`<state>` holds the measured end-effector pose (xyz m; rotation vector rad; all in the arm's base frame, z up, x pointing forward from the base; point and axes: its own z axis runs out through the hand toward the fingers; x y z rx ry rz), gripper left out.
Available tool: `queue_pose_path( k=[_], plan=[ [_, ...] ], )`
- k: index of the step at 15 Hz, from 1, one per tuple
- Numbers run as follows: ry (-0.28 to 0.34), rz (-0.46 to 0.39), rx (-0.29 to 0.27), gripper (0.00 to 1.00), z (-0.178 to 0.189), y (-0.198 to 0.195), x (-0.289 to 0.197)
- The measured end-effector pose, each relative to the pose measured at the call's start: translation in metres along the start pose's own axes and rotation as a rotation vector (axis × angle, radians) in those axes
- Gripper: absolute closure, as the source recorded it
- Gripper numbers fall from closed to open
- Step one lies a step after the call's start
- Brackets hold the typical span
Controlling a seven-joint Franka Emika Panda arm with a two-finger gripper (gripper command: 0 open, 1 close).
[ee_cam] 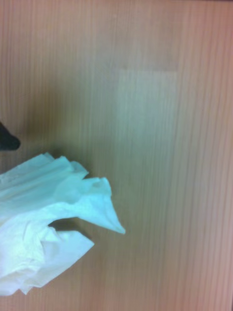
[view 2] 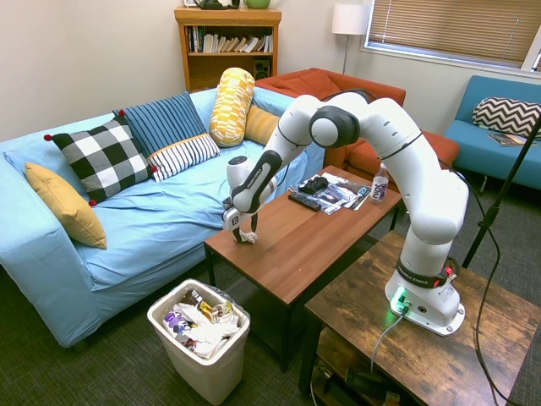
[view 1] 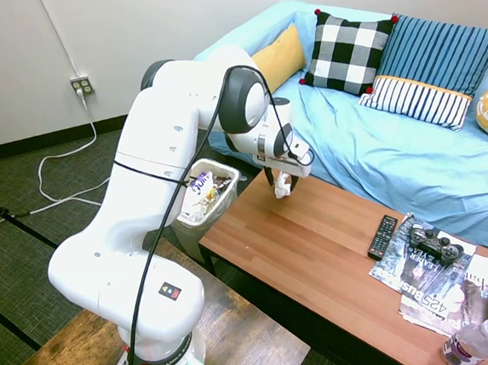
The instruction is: Throw the tissue in the trash bin
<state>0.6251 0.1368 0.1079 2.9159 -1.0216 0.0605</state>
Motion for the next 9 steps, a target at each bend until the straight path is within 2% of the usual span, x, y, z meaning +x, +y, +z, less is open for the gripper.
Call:
queue_pose_path(
  k=[9],
  plan=[
    [-0.006,-0.001,-0.004,1.00,0.0010,0.0046,0.0048]
  ],
)
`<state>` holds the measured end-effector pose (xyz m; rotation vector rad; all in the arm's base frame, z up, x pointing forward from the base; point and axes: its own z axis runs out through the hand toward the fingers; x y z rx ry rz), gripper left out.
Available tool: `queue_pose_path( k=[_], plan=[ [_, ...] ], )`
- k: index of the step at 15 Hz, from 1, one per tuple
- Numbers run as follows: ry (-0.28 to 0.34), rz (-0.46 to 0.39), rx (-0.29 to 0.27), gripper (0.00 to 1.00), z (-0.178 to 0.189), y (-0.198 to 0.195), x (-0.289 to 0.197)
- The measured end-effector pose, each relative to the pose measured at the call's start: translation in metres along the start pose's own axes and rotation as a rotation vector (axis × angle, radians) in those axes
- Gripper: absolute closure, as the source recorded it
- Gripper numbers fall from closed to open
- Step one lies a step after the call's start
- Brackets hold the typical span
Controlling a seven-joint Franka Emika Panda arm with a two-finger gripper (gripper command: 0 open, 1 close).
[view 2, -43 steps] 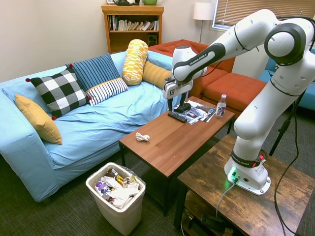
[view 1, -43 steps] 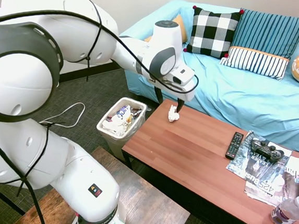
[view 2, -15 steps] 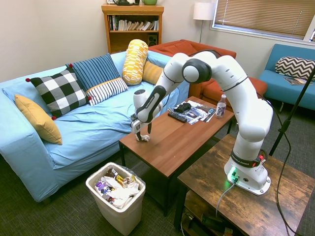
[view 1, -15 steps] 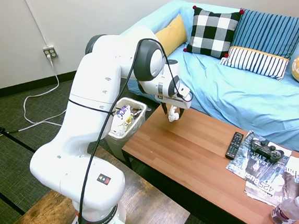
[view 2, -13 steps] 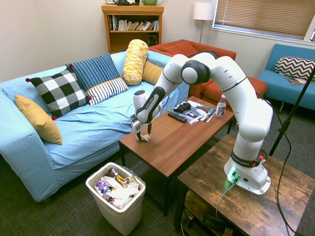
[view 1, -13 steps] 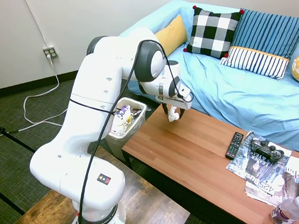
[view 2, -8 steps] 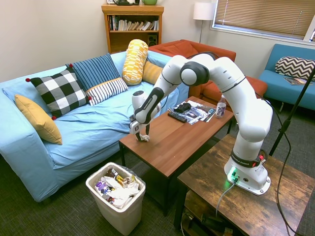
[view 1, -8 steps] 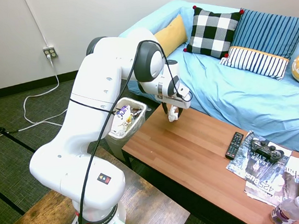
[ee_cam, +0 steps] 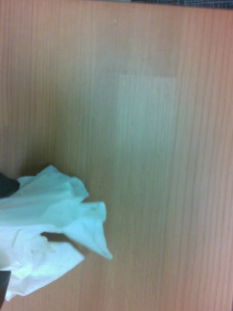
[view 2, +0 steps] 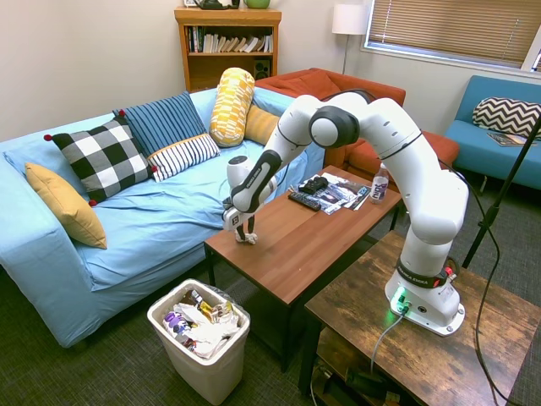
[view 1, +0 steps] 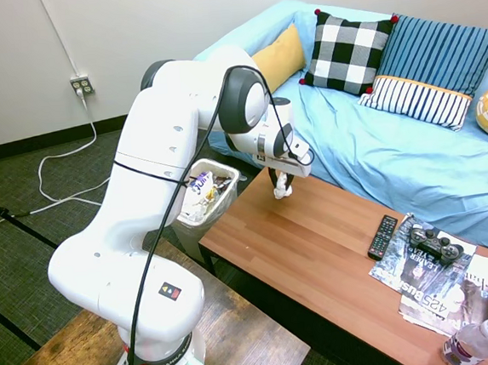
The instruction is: Throw the tissue in the trash bin
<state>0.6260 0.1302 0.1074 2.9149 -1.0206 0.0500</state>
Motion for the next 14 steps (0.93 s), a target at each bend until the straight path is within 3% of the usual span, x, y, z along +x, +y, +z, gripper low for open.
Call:
queue_pose_path(
  k=[8,11,14],
  plan=[
    [0.014,0.013,0.012,1.00,-0.015,0.009,0.017],
    [0.036,-0.008,0.039,1.00,-0.057,-0.002,0.010],
    [0.093,-0.075,0.036,1.00,-0.113,-0.041,-0.038]
  ],
)
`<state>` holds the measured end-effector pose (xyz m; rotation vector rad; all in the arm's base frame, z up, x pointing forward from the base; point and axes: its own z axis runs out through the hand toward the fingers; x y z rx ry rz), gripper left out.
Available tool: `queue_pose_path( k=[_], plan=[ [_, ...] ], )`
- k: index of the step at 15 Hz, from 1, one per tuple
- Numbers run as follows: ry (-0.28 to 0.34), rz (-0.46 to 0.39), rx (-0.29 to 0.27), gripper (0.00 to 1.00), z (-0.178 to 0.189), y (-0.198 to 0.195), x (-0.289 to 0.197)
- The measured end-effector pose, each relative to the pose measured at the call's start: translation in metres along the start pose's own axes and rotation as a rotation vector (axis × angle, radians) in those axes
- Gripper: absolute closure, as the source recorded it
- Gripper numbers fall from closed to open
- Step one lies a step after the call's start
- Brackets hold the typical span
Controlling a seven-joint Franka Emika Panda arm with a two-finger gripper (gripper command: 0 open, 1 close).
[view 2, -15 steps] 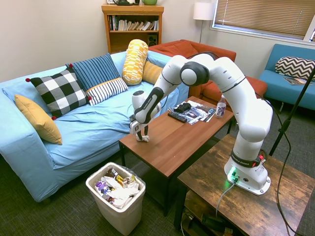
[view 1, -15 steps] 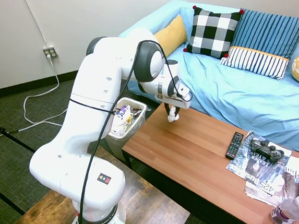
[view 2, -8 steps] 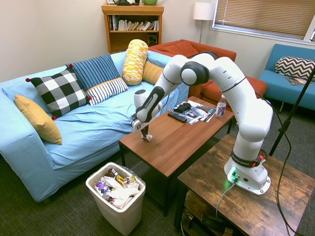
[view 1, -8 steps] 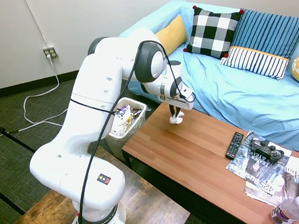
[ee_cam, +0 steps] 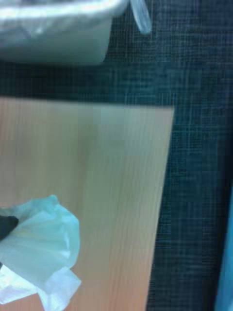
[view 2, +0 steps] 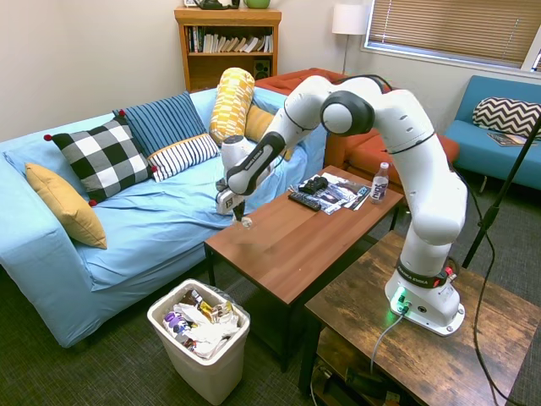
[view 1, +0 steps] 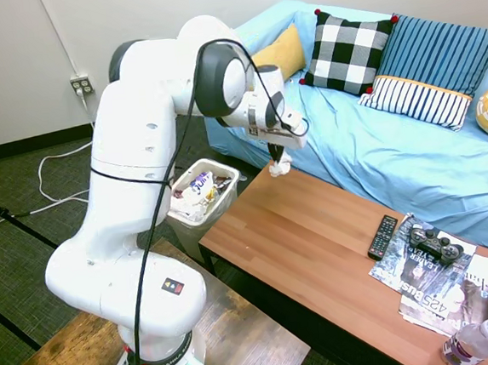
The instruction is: Throw the tissue in the trash bin
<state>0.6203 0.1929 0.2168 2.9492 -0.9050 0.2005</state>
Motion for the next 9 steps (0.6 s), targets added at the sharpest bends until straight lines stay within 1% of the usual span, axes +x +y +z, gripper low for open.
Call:
queue_pose_path(
  k=[2,4,6,9],
  plan=[
    [0.033,-0.046,-0.015,1.00,-0.019,-0.033,-0.045],
    [0.048,-0.081,-0.029,1.00,-0.018,-0.059,-0.092],
    [0.048,-0.107,-0.030,1.00,-0.014,-0.082,-0.136],
    [0.028,-0.154,-0.027,1.00,-0.013,-0.117,-0.200]
  ],
)
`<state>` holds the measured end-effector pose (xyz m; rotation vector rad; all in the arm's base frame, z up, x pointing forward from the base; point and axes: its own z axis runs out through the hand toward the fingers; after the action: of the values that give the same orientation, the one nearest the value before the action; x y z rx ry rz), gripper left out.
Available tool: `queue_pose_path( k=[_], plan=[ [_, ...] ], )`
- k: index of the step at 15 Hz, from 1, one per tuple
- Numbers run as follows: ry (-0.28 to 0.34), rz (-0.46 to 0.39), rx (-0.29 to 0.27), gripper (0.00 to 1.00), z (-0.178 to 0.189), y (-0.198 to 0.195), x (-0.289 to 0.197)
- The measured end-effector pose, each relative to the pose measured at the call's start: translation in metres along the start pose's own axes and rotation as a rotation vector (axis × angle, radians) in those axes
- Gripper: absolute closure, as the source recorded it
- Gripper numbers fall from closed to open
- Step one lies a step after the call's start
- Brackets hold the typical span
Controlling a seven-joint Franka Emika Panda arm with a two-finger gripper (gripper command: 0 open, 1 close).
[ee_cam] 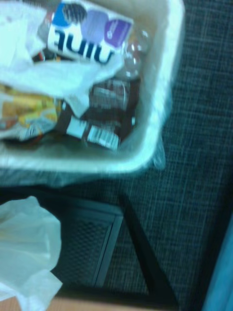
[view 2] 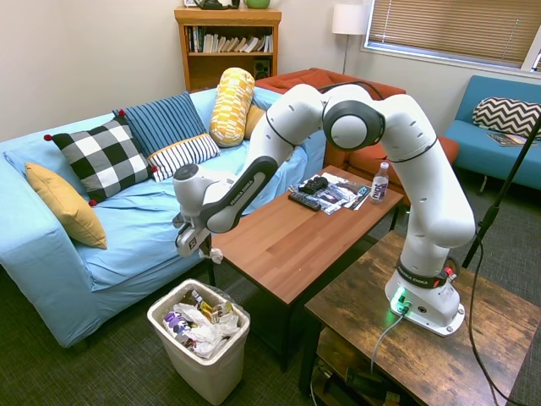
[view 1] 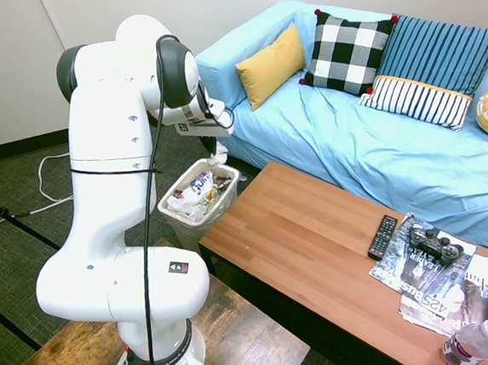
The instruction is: Throw the tissue in the trash bin
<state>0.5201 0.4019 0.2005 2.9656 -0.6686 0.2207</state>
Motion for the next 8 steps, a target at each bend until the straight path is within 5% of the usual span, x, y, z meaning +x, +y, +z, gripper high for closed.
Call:
queue_pose_path(
  k=[1,2,8],
  plan=[
    [-0.004,-0.014,-0.001,1.00,0.002,-0.011,-0.015],
    [-0.007,-0.026,-0.001,0.00,0.006,-0.020,-0.025],
    [-0.032,-0.072,-0.032,0.00,0.031,-0.034,-0.060]
  ],
)
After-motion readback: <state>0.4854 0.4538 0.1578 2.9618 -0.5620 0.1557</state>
